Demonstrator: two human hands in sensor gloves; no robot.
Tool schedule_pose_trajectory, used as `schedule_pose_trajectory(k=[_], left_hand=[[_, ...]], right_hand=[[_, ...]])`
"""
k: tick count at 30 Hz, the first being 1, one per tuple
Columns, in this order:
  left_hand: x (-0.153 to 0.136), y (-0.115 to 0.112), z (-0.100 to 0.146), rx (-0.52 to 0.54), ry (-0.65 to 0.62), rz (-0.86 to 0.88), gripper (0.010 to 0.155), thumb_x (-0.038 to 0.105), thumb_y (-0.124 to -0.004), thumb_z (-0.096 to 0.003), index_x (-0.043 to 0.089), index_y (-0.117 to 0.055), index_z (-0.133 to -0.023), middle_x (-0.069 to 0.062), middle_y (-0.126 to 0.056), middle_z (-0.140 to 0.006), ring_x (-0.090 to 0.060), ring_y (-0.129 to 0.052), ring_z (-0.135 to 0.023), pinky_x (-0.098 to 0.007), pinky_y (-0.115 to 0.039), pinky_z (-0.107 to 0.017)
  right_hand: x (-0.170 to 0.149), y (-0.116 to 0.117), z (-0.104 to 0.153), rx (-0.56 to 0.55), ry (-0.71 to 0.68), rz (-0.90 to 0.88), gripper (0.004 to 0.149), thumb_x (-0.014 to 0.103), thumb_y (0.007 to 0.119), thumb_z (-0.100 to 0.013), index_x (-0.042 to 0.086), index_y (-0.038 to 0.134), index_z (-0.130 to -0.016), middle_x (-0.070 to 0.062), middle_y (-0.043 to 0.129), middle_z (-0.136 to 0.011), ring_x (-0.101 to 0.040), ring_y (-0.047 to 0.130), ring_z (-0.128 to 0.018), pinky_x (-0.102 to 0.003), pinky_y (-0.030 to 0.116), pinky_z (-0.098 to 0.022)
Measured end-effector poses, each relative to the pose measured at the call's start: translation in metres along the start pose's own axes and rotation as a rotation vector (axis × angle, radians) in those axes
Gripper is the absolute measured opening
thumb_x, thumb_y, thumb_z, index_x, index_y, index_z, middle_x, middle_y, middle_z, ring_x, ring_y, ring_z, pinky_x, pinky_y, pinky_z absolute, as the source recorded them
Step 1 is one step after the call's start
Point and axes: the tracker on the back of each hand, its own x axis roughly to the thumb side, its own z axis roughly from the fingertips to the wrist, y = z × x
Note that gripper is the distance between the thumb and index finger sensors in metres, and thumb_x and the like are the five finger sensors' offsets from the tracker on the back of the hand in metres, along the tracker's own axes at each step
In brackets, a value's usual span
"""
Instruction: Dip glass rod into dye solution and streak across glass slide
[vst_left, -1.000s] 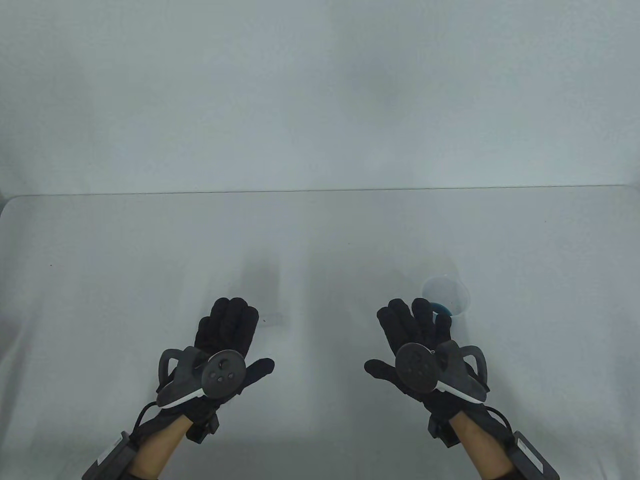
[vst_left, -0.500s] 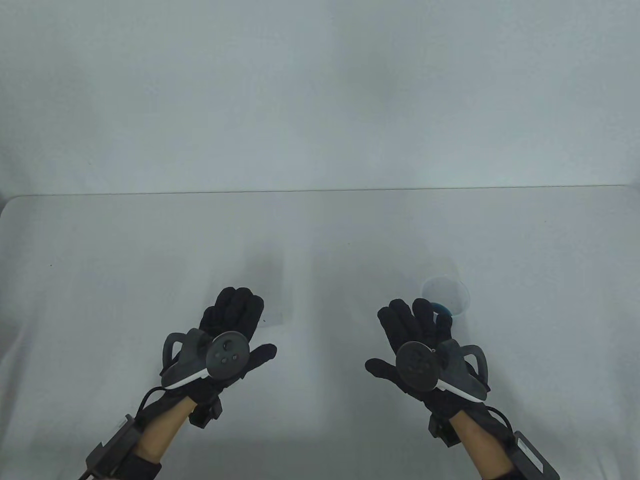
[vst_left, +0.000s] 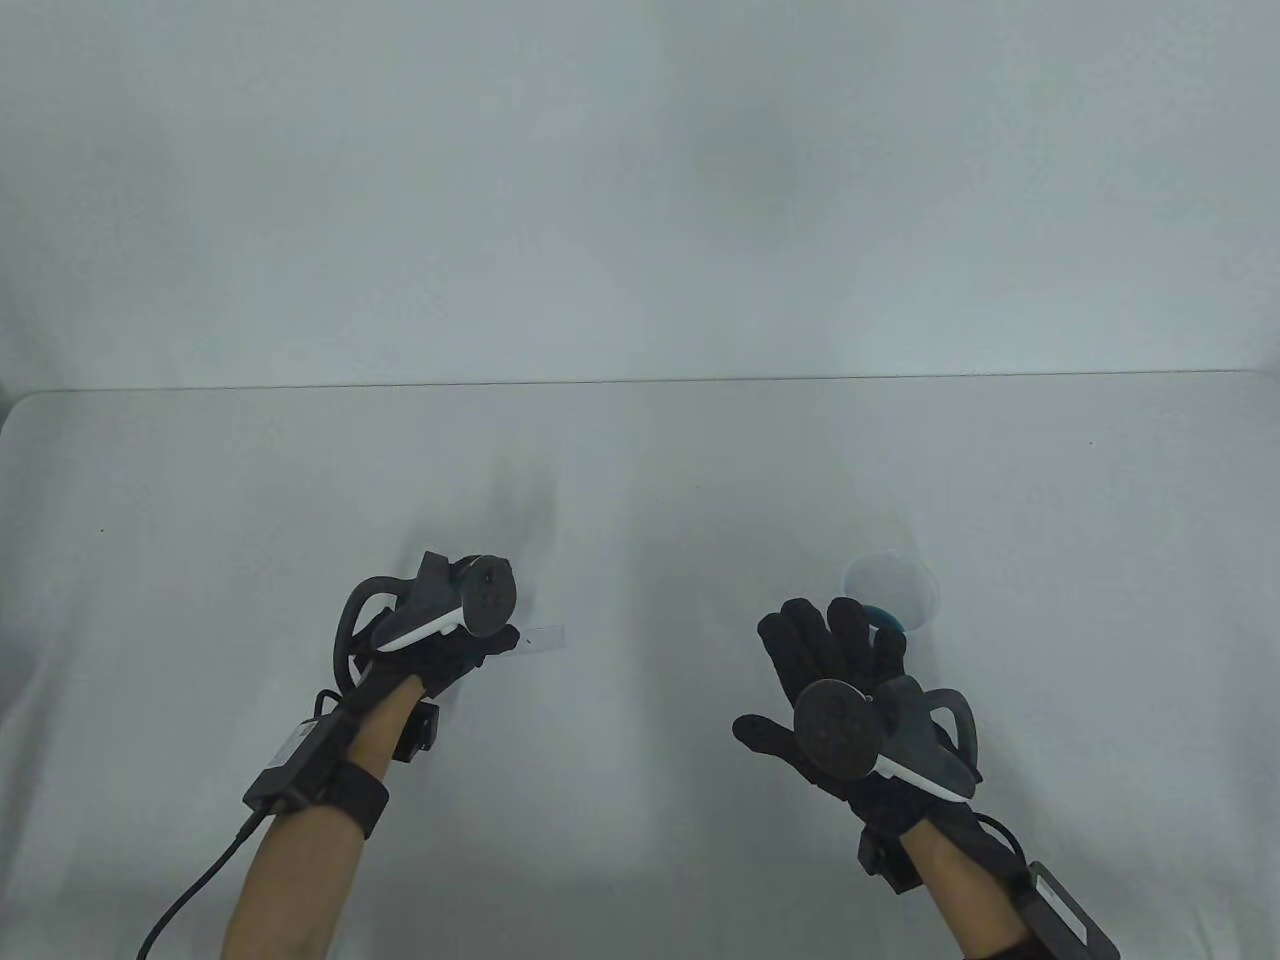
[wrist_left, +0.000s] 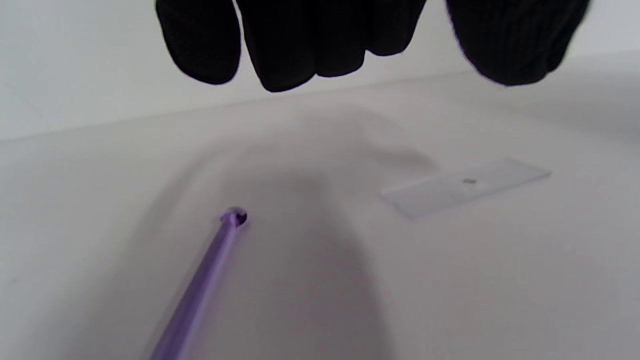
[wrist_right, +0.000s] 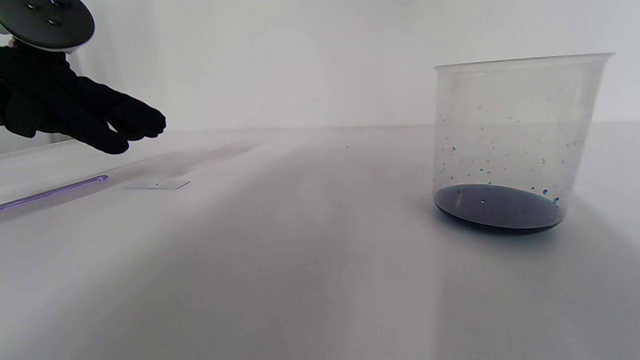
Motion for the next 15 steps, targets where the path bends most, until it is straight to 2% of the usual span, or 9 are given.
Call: schedule_pose_trajectory(k=[9, 15], left_hand=[[0.004, -0.022, -0.017, -0.121, 0.025, -0.088, 0.067, 0.050, -0.078, -0.0493, 0.029, -0.058, -0.110, -0.001, -0.066, -0.114, -0.027, -0.076, -0.102, -0.053, -0.065, -0.076], [0.013, -0.024, -0.018, -0.092, 0.022, -0.144, 0.059, 0.045, -0.078, -0.0499, 0.031, -0.064, -0.105, 0.003, -0.070, -0.110, -0.026, -0.079, -0.098, -0.051, -0.067, -0.075]], right_hand=[[-0.001, 0.000, 0.000, -0.008, -0.003, -0.004, 0.090, 0.075, 0.046, -0.045, 0.023, 0.022, -0.115, -0.006, 0.025, -0.126, -0.049, 0.026, -0.114, -0.071, 0.030, -0.076], [-0.002, -0.002, 0.000, -0.020, 0.000, -0.009, 0.090, 0.075, 0.046, -0.046, 0.023, 0.022, -0.115, -0.006, 0.024, -0.126, -0.050, 0.026, -0.114, -0.070, 0.030, -0.076]])
